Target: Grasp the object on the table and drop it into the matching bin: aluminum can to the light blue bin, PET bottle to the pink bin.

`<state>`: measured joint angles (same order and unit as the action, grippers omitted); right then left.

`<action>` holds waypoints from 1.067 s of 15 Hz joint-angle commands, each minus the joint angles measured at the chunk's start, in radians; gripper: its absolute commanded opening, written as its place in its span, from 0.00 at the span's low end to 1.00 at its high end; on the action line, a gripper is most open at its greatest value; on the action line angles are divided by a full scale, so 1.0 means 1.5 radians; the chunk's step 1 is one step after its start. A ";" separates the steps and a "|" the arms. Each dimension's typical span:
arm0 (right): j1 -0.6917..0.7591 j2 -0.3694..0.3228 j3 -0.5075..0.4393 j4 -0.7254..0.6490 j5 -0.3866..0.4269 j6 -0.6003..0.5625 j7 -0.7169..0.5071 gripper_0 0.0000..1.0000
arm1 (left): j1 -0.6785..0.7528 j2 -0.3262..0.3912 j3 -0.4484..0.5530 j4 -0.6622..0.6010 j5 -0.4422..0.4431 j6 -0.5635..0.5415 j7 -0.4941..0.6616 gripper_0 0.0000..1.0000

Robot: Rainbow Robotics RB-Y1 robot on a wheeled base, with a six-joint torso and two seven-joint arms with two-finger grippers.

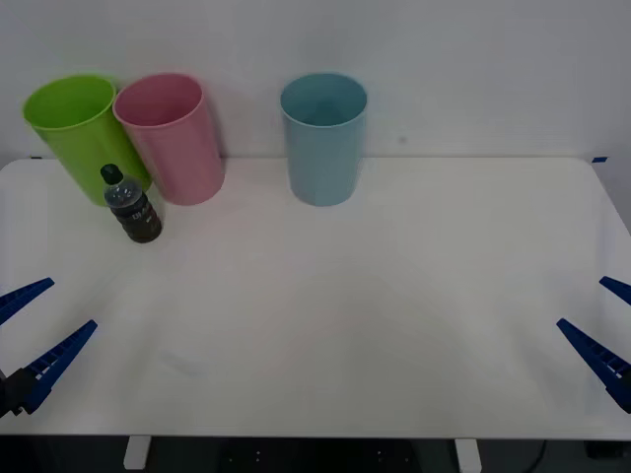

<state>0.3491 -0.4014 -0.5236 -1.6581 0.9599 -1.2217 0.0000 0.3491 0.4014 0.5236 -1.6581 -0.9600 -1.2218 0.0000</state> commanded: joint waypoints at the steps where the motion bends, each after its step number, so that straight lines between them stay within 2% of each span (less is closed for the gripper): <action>1: 0.000 0.000 0.000 0.000 0.000 0.000 0.000 1.00 | 0.000 0.000 0.000 0.000 0.000 0.000 0.000 1.00; 2: 0.000 0.000 0.000 0.000 0.000 0.000 0.000 1.00 | 0.016 -0.021 -0.011 0.018 -0.007 -0.002 0.001 1.00; 10: 0.000 0.000 0.000 0.000 0.000 0.000 0.000 1.00 | 0.046 -0.015 -0.027 0.012 0.011 0.032 -0.012 1.00; 16: 0.000 0.000 0.000 0.000 0.000 0.000 0.000 1.00 | 0.050 -0.016 -0.081 0.012 0.011 0.170 -0.081 1.00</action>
<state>0.3490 -0.4015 -0.5236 -1.6581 0.9599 -1.2217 0.0000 0.4250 0.3782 0.4126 -1.6400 -0.9435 -0.9959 -0.1142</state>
